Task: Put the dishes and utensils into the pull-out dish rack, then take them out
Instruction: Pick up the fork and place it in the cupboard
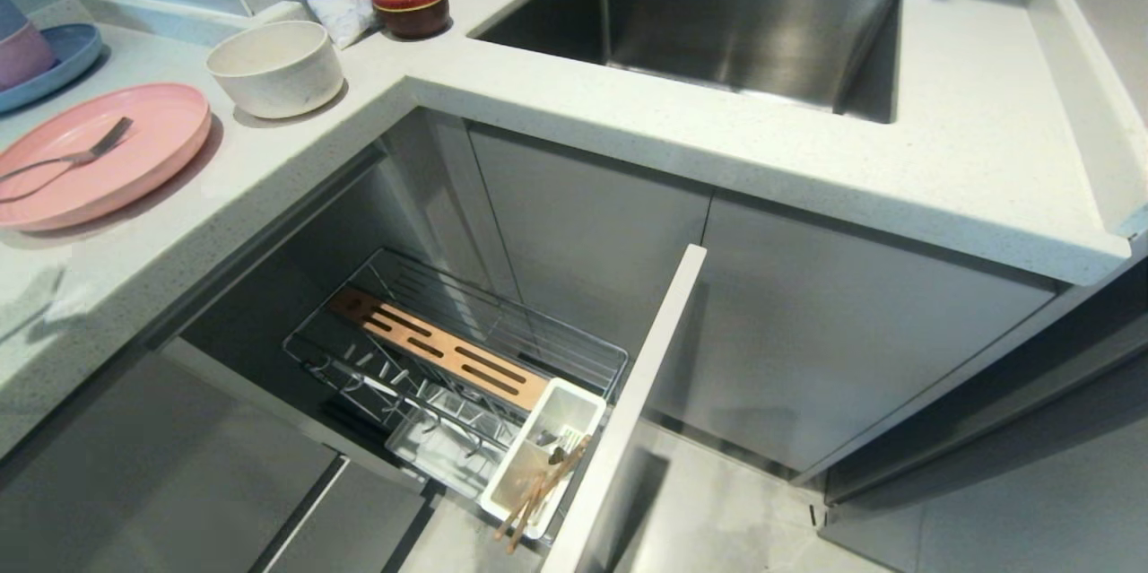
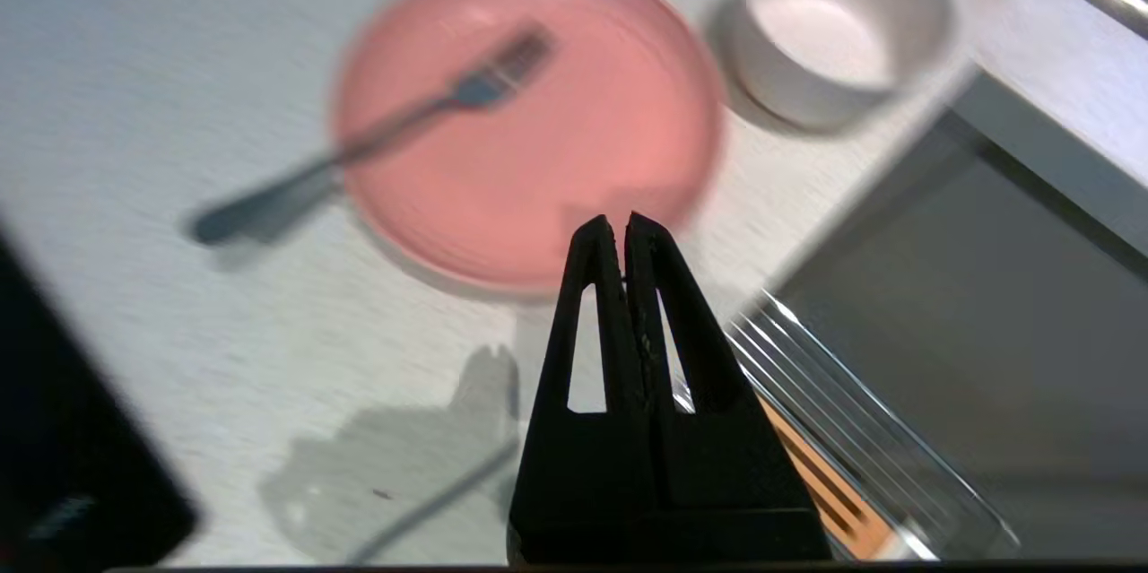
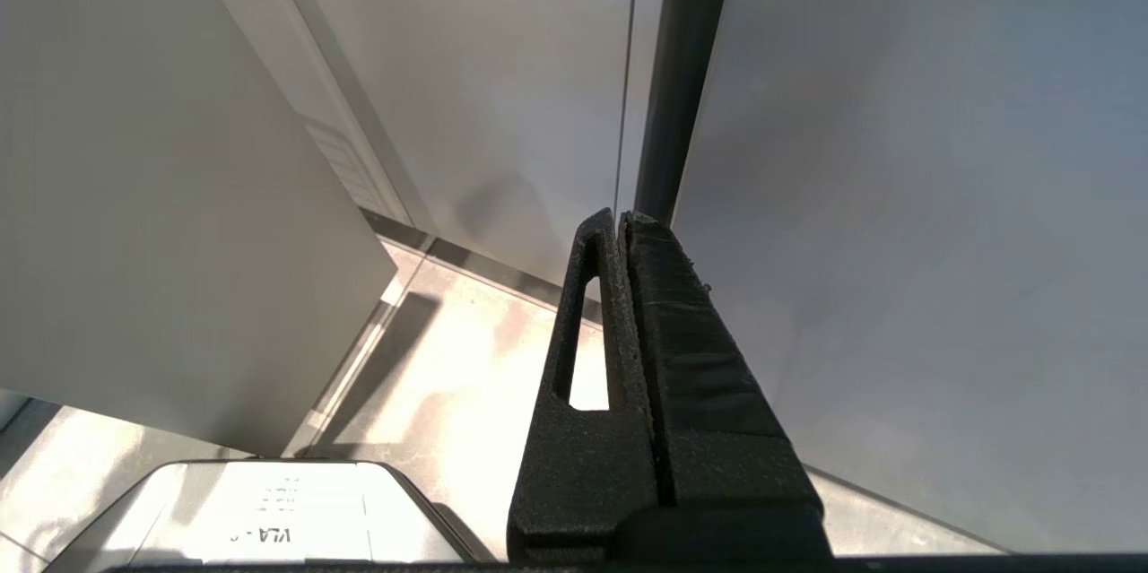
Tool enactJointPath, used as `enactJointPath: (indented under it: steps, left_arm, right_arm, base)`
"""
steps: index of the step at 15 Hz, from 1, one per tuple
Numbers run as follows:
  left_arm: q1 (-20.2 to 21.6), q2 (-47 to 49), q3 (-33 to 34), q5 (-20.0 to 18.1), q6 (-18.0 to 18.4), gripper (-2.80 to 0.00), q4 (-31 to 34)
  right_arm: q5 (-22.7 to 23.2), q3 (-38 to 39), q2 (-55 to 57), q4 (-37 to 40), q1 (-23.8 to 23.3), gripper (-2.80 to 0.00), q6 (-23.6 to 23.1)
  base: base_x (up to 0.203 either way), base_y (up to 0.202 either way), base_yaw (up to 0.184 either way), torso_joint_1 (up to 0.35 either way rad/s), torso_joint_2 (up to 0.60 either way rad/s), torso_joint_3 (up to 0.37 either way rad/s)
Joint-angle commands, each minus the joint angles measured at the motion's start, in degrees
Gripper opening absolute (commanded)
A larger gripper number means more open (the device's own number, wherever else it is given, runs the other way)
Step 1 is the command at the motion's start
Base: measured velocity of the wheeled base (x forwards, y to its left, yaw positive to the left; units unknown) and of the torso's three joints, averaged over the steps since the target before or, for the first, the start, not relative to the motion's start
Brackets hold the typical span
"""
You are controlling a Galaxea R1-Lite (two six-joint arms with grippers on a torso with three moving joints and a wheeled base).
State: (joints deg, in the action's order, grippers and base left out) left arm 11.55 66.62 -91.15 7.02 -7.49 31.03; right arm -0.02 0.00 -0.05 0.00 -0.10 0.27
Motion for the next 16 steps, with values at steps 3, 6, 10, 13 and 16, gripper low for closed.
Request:
enactJointPath:
  steps: [3, 6, 10, 13, 16]
  left_arm:
    - [12.5, 3.3, -2.2, -1.7, 2.2, -2.8, -1.8]
    - [22.5, 6.2, -6.2, -10.9, 2.4, -2.8, -0.6]
    - [29.3, 11.6, -14.6, -21.9, 2.6, -2.8, 6.3]
    - [35.3, 16.1, -19.4, -33.0, 6.9, -2.8, 12.5]
    - [38.5, 19.3, -19.6, -40.3, 12.7, -2.8, 12.9]
  right_arm:
    - [0.0, 0.1, -0.2, 0.0, 0.0, -2.8, 0.0]
    - [-0.1, 0.1, -0.2, 0.0, 0.0, -2.8, 0.0]
    - [0.0, 0.1, -0.2, 0.0, 0.0, -2.8, 0.0]
    - [0.0, 0.1, -0.2, 0.0, 0.0, -2.8, 0.0]
    - [0.0, 0.1, -0.2, 0.0, 0.0, -2.8, 0.0]
  base:
    - [0.0, 0.0, 0.0, 0.0, 0.0, 0.0]
    - [0.0, 0.0, 0.0, 0.0, 0.0, 0.0]
    - [0.0, 0.0, 0.0, 0.0, 0.0, 0.0]
    - [0.0, 0.0, 0.0, 0.0, 0.0, 0.0]
    - [0.0, 0.0, 0.0, 0.0, 0.0, 0.0]
